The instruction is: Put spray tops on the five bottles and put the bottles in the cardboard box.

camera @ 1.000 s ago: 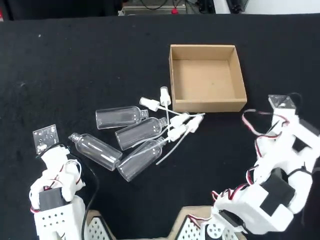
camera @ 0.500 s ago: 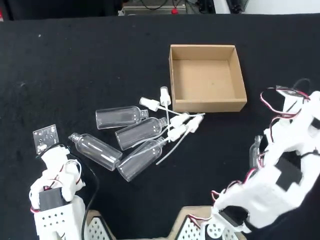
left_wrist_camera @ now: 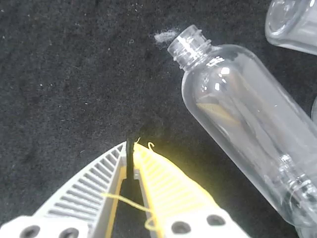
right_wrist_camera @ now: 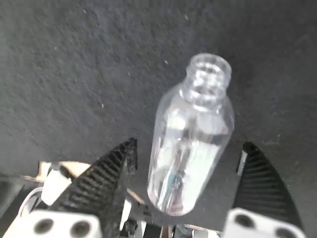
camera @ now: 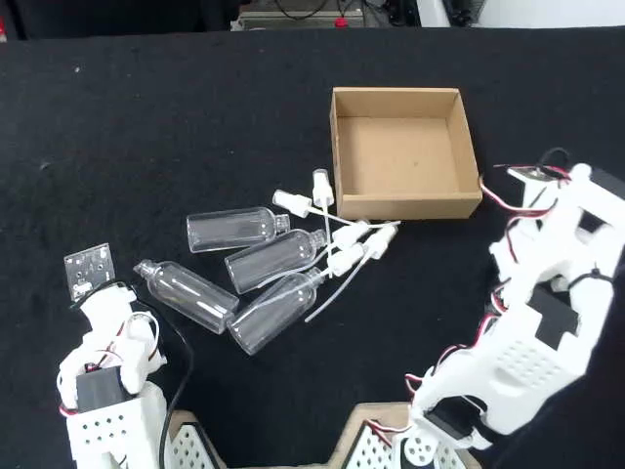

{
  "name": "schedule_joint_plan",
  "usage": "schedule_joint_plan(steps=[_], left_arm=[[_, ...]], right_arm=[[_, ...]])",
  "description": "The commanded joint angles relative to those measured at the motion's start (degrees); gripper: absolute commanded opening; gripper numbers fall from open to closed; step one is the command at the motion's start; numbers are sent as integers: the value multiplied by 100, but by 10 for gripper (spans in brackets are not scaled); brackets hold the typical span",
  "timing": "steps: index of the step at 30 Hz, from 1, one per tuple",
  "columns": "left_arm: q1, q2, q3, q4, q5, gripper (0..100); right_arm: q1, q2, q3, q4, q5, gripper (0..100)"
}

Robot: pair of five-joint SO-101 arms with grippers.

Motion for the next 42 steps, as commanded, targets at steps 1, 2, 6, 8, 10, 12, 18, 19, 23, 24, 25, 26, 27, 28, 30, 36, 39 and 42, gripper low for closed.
schedule_joint_plan(steps=[1, 2, 6, 8, 10, 12, 18, 19, 23, 24, 25, 26, 27, 28, 30, 36, 39, 42], left_arm=[[48, -18, 127, 18, -9, 30], [48, -18, 127, 18, -9, 30], [48, -18, 127, 18, -9, 30], [48, -18, 127, 18, -9, 30], [48, -18, 127, 18, -9, 30], [48, -18, 127, 18, -9, 30], [48, -18, 127, 18, -9, 30], [48, -18, 127, 18, -9, 30], [48, -18, 127, 18, -9, 30], [48, -18, 127, 18, -9, 30], [48, -18, 127, 18, -9, 30], [48, -18, 127, 18, -9, 30], [48, -18, 127, 18, -9, 30], [48, -18, 127, 18, -9, 30], [48, -18, 127, 18, -9, 30], [48, -18, 127, 18, -9, 30], [48, -18, 127, 18, -9, 30], [48, -18, 127, 18, -9, 30]], right_arm=[[-237, -75, 154, -448, -202, 301], [-237, -75, 295, -607, -202, 300], [-149, -84, 585, -1073, -202, 299], [-97, -84, 593, -1090, -167, 276], [-62, -75, 602, -1099, -167, 236], [26, -40, 629, -1116, -167, 212], [396, 251, 576, -1459, -193, 158], [440, 233, 488, -1433, -193, 155], [501, -31, -207, -782, -185, 156], [484, -127, -435, -571, -185, 156], [466, -242, -681, -360, -185, 156], [448, -365, -919, -193, -185, 156], [431, -479, -1147, -53, -185, 156], [387, -593, -1367, 35, -185, 156], [334, -840, -1640, 123, -185, 156], [334, -1701, -1314, -246, -193, 178], [352, -2325, -541, -1002, -431, 204], [299, -3037, 673, -2084, -624, 187]])
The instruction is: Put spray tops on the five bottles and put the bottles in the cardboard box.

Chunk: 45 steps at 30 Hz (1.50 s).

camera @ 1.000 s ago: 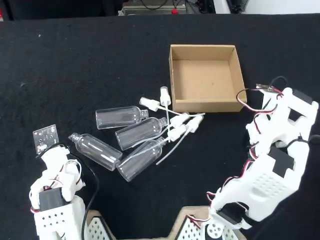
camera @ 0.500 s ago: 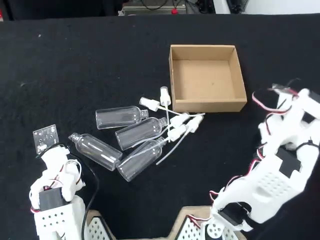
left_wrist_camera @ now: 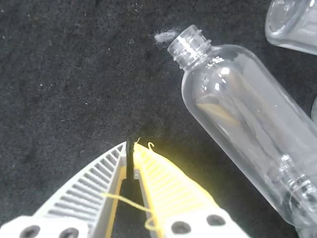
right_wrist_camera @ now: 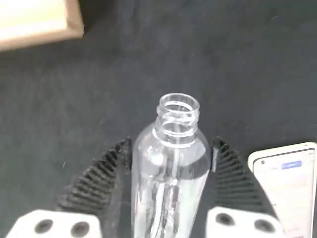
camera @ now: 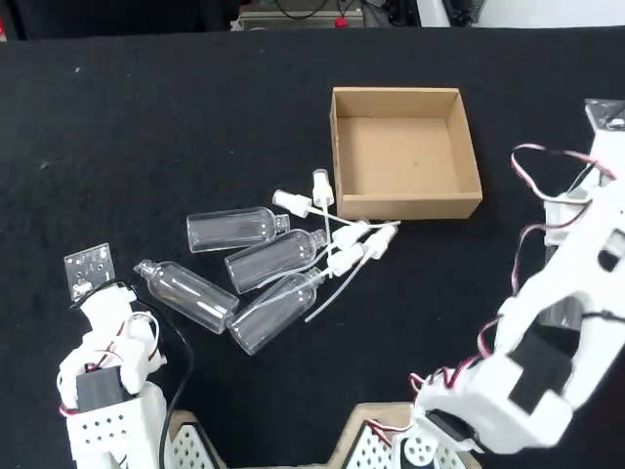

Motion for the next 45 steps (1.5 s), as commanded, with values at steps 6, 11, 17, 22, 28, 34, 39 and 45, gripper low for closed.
schedule_joint_plan(steps=[6, 11, 17, 22, 28, 34, 39, 45], left_arm=[[48, -18, 127, 18, -9, 30], [48, -18, 127, 18, -9, 30], [48, -18, 127, 18, -9, 30], [48, -18, 127, 18, -9, 30], [48, -18, 127, 18, -9, 30], [48, -18, 127, 18, -9, 30], [48, -18, 127, 18, -9, 30], [48, -18, 127, 18, -9, 30]], right_arm=[[-334, -2580, 3741, -3692, -545, 181], [-519, -3767, 5604, -5820, -1407, 181], [-501, -4497, 7468, -8176, -1943, 180], [-501, -4523, 8549, -9609, -1925, 180], [-501, -4558, 9112, -10075, -1969, 180], [-492, -4558, 9473, -10075, -1925, 185], [-492, -4558, 9648, -10031, -1925, 230], [-484, -4558, 9675, -9793, -1925, 322]])
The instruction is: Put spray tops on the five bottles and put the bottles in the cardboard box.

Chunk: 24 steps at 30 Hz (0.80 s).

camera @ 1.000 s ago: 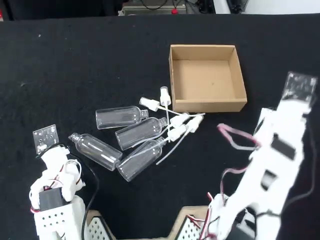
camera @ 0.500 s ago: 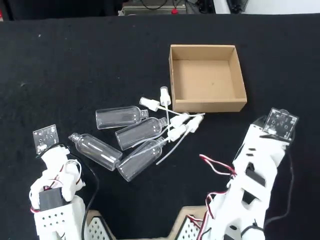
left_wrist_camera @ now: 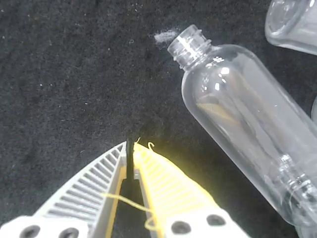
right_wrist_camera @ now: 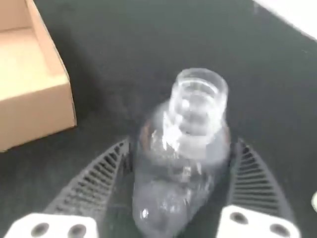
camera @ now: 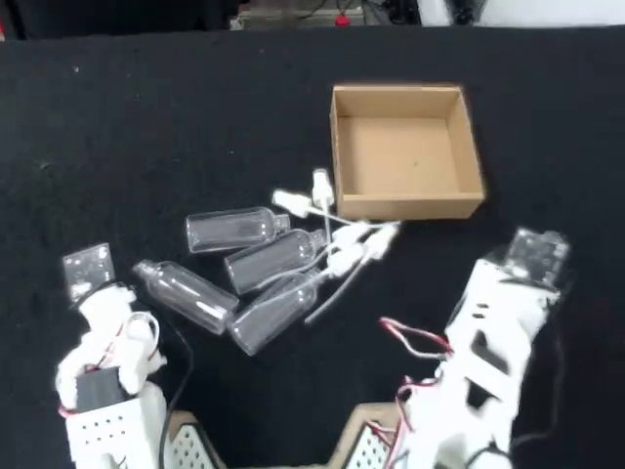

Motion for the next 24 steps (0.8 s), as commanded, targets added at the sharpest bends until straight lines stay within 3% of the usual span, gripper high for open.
schedule_joint_plan(steps=[1, 14, 21, 24], left_arm=[[48, -18, 127, 18, -9, 30], [48, -18, 127, 18, -9, 30], [48, -18, 127, 18, -9, 30], [48, -18, 127, 18, -9, 30]], right_arm=[[-18, -40, -22, 97, 0, 322], [211, -585, -207, 360, -9, 325], [211, -2440, -804, 3437, 0, 325], [114, -3363, -769, 4167, -9, 325]])
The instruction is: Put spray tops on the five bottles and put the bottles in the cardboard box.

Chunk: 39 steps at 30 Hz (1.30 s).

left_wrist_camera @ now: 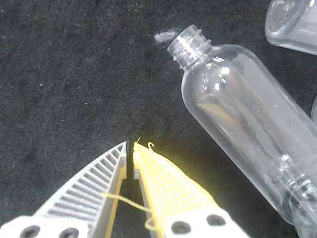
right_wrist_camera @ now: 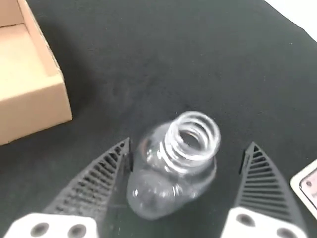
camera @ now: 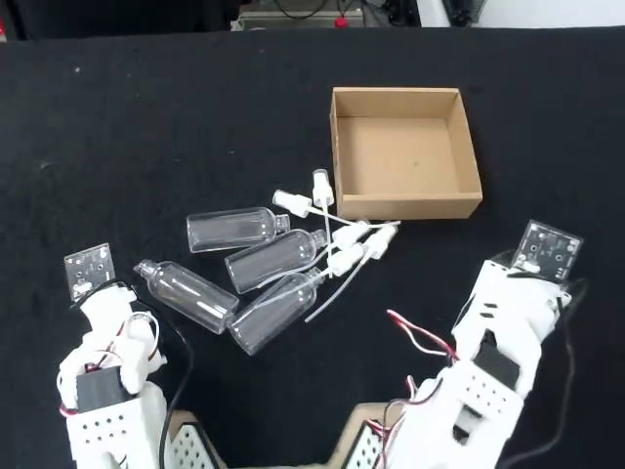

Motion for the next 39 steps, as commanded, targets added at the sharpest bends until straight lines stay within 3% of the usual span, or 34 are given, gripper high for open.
schedule_joint_plan(steps=[1, 5, 9, 26, 32, 39], left_arm=[[48, -18, 127, 18, -9, 30], [48, -18, 127, 18, -9, 30], [48, -18, 127, 18, -9, 30], [48, -18, 127, 18, -9, 30], [48, -18, 127, 18, -9, 30], [48, -18, 127, 18, -9, 30]], right_arm=[[-53, -1209, -171, 826, 0, 325], [-35, -2281, 593, 870, 53, 323], [-44, -2967, 541, 1591, 404, 322], [-26, -3064, -479, 2954, 431, 322], [-35, -1938, -1323, 3288, 404, 325], [-9, -462, -1095, 1943, 193, 324]])
